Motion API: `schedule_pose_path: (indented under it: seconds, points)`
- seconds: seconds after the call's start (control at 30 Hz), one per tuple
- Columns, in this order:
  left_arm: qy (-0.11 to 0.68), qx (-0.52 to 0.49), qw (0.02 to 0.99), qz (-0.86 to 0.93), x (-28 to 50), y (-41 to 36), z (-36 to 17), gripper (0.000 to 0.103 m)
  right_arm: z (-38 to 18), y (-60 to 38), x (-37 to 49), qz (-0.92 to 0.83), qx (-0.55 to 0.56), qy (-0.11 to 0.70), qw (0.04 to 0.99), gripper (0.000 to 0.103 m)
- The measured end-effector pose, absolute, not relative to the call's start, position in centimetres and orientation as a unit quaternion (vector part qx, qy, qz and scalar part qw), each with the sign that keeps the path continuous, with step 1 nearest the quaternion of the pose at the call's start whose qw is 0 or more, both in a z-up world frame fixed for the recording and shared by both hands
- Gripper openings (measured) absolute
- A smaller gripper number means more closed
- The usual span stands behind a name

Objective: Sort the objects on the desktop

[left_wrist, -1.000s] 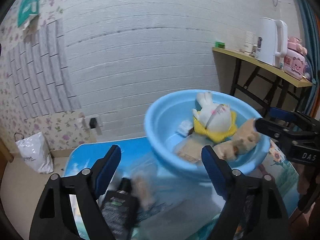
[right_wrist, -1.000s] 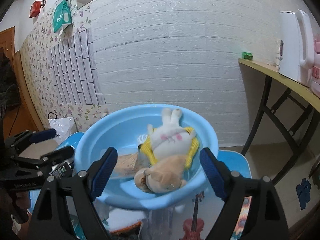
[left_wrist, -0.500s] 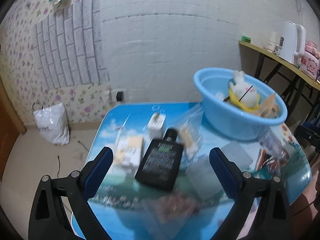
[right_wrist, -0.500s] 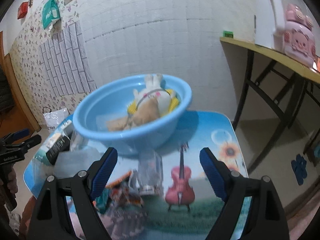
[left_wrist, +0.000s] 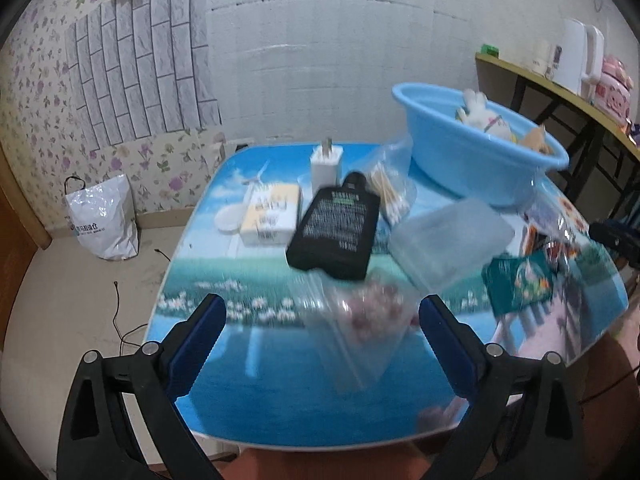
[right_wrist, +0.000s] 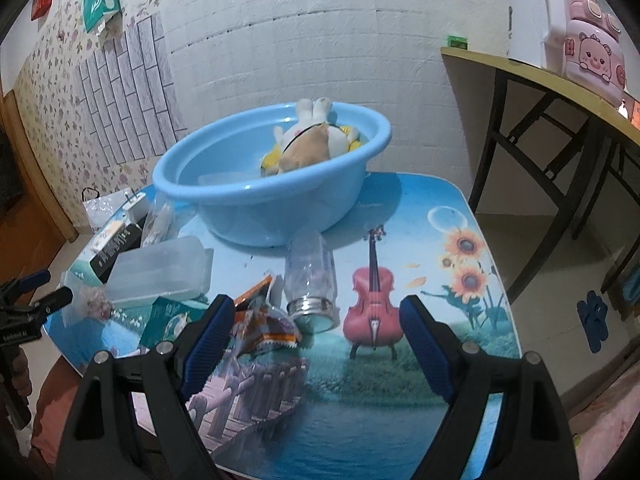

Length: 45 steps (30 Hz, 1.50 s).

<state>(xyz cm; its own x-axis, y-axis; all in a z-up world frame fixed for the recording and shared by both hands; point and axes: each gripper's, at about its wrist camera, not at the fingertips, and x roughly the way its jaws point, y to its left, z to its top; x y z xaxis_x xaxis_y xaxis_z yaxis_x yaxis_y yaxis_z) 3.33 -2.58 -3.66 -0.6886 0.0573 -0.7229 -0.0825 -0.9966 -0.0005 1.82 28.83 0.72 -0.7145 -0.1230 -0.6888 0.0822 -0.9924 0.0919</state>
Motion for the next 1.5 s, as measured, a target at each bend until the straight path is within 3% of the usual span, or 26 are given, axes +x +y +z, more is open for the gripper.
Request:
schedule_pose_path:
  seconds: [0.17,0.23,0.33,0.6,0.7,0.77,0.83,0.93,1.2,1.27,1.33,1.5]
  points:
    - [0.017,-0.401,0.043,0.915,3.3,-2.7,-4.7,0.097,0.0,29.1,1.6,-0.925,0.375,-0.034,0.045,0.081]
    - [0.01,-0.405,0.046,0.913,3.1,-2.7,-5.0,0.097,-0.4,29.2,1.3,-0.924,0.379,-0.032,0.041,0.064]
    - [0.003,-0.414,0.052,0.909,2.8,-2.5,-5.7,0.097,-1.0,29.2,1.0,-0.92,0.389,-0.032,0.043,0.056]
    - [0.003,-0.419,0.058,0.906,2.5,-1.7,-6.2,0.097,-1.8,28.1,0.2,-0.922,0.385,-0.005,0.047,0.05]
    - [0.001,-0.414,0.062,0.908,2.3,-1.5,-6.0,0.097,-1.8,28.0,0.1,-0.922,0.383,-0.006,0.056,0.033]
    - [0.0,-0.407,0.068,0.911,2.6,-1.5,-5.8,0.091,-1.6,28.0,0.3,-0.924,0.378,-0.002,0.061,0.024]
    - [-0.002,-0.408,0.074,0.91,2.7,-1.5,-5.8,0.068,-1.5,28.2,0.5,-0.923,0.379,0.0,0.066,0.018]
    - [-0.013,-0.417,0.084,0.905,2.7,-1.8,-6.0,0.048,-1.4,28.7,0.7,-0.923,0.38,-0.006,0.065,0.015]
    - [-0.005,-0.405,0.068,0.912,3.3,-2.7,-5.4,0.044,-1.4,29.3,1.4,-0.922,0.383,-0.003,0.06,0.016]
    - [-0.007,-0.404,0.063,0.912,3.4,-3.2,-5.4,0.044,-1.3,29.2,1.1,-0.923,0.38,0.0,0.056,0.023]
    - [-0.009,-0.404,0.056,0.913,3.4,-3.7,-5.3,0.044,-1.4,29.1,0.8,-0.921,0.384,-0.002,0.062,0.043]
    - [-0.001,-0.402,0.042,0.914,3.7,-4.3,-5.1,0.044,-2.2,29.0,-0.2,-0.914,0.4,-0.009,0.07,0.048]
